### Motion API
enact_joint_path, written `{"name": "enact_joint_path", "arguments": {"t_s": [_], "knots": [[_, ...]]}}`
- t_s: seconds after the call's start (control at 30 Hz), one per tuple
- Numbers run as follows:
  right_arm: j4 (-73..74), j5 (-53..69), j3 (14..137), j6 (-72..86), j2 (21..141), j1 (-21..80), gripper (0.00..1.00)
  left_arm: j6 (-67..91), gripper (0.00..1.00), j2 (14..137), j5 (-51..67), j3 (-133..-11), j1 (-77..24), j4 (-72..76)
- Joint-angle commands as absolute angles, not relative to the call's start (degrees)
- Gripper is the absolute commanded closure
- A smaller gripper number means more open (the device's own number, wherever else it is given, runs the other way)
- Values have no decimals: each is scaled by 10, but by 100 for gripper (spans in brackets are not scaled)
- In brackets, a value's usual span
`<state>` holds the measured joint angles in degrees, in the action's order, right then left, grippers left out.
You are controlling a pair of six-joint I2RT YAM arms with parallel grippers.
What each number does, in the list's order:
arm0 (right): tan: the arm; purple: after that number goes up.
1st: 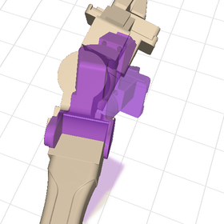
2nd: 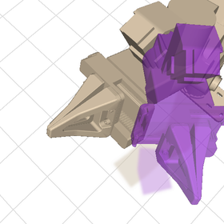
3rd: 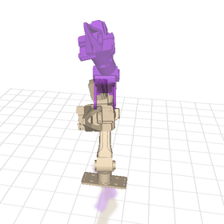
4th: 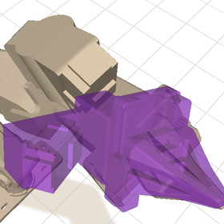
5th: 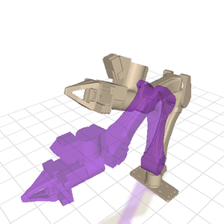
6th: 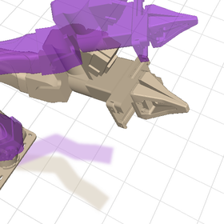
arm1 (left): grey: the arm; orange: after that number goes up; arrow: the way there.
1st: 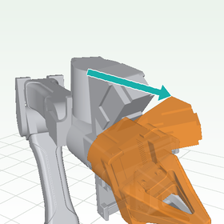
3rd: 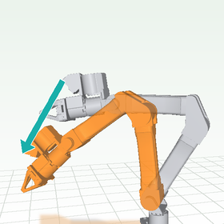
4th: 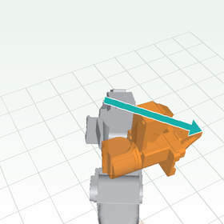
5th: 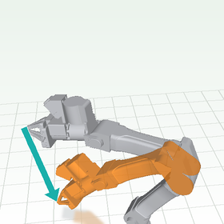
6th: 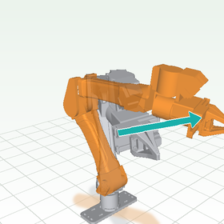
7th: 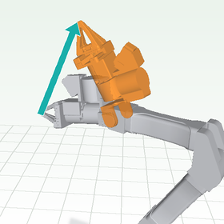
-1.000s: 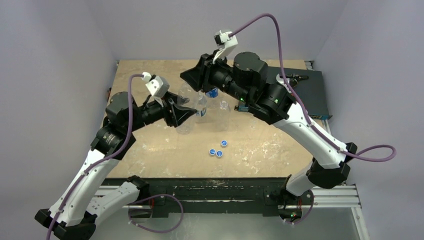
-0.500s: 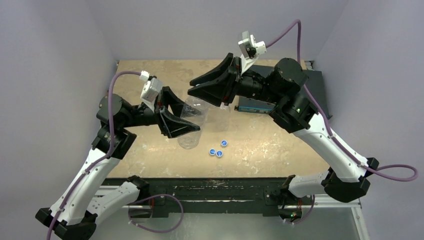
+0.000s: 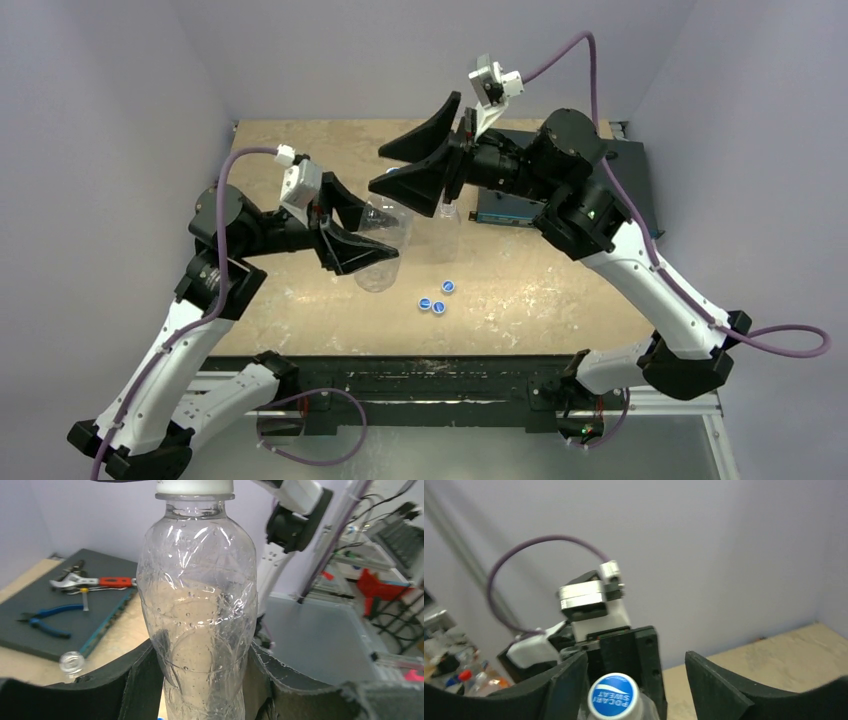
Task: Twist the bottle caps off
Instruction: Unscrew the bottle cap from the plastic bottle.
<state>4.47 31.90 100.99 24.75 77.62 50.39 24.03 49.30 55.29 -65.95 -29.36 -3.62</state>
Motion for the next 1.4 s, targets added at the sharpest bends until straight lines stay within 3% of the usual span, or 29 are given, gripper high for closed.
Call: {"name": "enact_joint_path", "arguments": {"t_s": [0.0, 0.1, 0.4, 0.6, 0.93, 1.1, 1.3, 1.37], "knots": [[120, 116, 1047, 247, 773, 505, 12, 102, 87, 487, 438, -697, -297, -121], [132, 51, 1057, 240, 767, 522, 1, 60, 86, 486, 364, -699, -297, -147], [207, -143, 1133, 240, 826, 577, 1, 5, 88, 489, 185, -689, -297, -157], [215, -171, 1182, 234, 872, 595, 6, -28, 88, 490, 153, -687, -298, -175], [209, -173, 1213, 236, 909, 600, 37, -28, 87, 486, 154, -688, -298, -182], [197, -170, 1200, 239, 903, 600, 67, -27, 87, 485, 154, -687, -297, -180], [204, -153, 1198, 236, 911, 600, 69, -25, 88, 489, 152, -689, -297, -174], [201, -140, 1188, 246, 908, 599, 86, -20, 88, 490, 156, -691, -297, -172]]}}
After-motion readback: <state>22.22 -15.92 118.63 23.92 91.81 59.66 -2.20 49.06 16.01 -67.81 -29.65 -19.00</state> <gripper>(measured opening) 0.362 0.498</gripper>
